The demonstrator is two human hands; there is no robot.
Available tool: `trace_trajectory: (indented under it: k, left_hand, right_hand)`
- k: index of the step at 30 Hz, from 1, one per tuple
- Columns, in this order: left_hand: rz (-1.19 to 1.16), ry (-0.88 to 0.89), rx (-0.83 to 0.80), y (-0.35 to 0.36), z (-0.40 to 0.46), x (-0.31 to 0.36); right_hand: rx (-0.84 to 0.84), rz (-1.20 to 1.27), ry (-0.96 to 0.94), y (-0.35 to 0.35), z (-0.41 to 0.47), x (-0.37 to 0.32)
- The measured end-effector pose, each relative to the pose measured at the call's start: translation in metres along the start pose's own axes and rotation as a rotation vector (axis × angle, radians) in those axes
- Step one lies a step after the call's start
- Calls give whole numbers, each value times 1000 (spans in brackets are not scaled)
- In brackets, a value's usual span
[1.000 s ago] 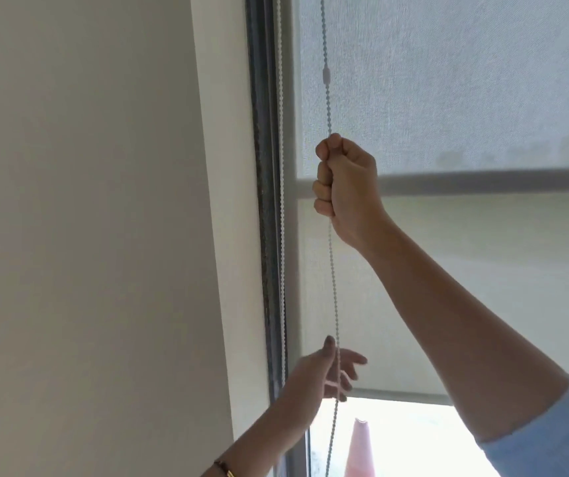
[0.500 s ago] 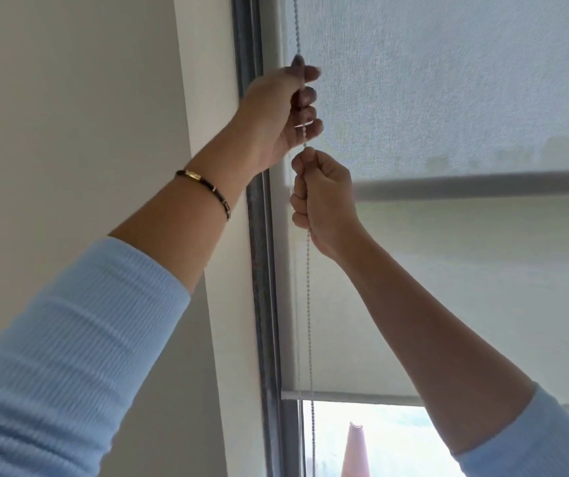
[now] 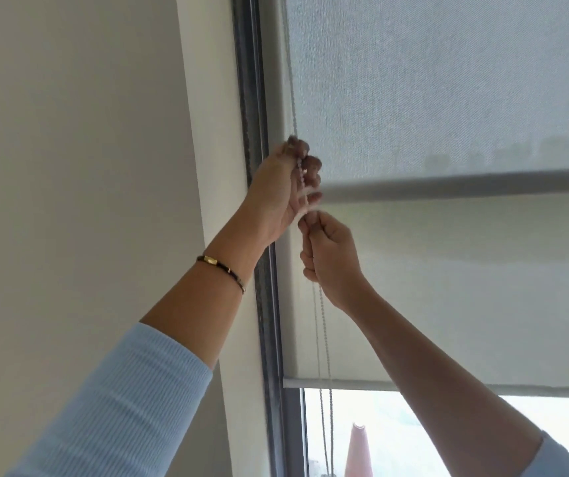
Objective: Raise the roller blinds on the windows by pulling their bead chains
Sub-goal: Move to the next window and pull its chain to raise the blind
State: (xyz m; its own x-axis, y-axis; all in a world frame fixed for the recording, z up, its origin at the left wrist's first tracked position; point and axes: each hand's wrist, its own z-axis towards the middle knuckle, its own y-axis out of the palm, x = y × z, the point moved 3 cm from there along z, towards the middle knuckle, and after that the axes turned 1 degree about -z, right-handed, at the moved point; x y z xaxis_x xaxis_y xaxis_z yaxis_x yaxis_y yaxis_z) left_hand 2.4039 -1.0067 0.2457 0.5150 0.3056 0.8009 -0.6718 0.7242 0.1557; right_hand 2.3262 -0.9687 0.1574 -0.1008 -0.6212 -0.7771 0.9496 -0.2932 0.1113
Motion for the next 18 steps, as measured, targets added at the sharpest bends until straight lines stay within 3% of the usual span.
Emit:
trace_trajectory:
  k: [8, 14, 18]
  left_hand:
    - [109, -111, 50, -29, -51, -90]
    - [198, -141, 101, -39, -98, -148]
    - [246, -184, 134, -44, -128, -179]
  right_hand:
    - [-14, -116, 98, -19, -51, 96]
    - [-72, -65, 258, -38, -96, 146]
    - [54, -147, 293, -68, -91, 157]
